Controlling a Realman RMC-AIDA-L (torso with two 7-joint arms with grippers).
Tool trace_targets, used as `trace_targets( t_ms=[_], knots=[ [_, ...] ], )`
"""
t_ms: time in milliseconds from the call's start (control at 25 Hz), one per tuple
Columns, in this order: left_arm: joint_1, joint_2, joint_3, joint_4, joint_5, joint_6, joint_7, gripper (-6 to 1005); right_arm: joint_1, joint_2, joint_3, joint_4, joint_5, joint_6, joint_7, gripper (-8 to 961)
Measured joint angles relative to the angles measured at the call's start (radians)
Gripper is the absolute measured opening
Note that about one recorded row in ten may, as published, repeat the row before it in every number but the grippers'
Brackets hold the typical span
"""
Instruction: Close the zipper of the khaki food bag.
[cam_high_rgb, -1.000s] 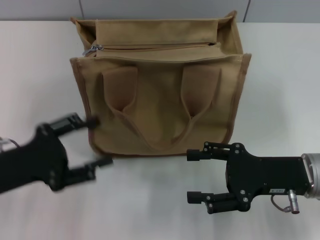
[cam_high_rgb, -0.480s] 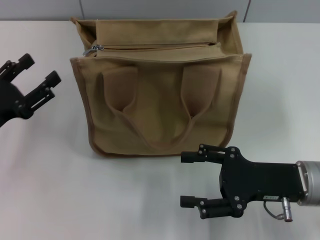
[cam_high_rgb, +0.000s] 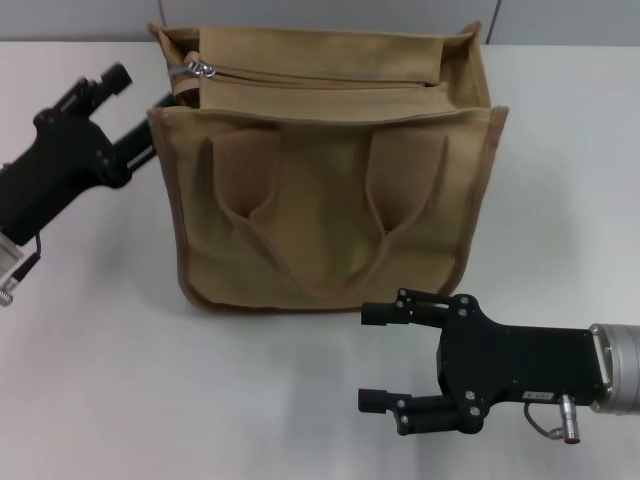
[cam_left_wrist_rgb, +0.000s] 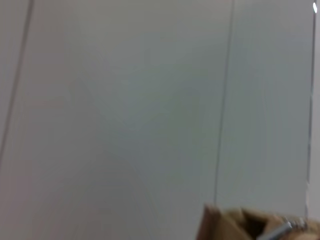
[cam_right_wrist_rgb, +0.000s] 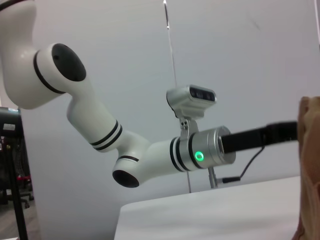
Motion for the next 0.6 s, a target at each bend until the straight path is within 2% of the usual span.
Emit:
trace_targets(
  t_ms=[160, 600],
  knots=[
    [-0.012, -0.001, 0.002, -0.025, -0.045, 0.004, 0.003, 784, 0.004, 0.000, 0.000, 0.010, 0.006, 0.010, -0.001, 786],
    [-0.015, -0.002, 0.021, -0.031, -0.035, 0.005, 0.008, 783, 0.009, 0.000, 0.000, 0.013, 0.020, 0.026, -0.002, 782]
  ],
)
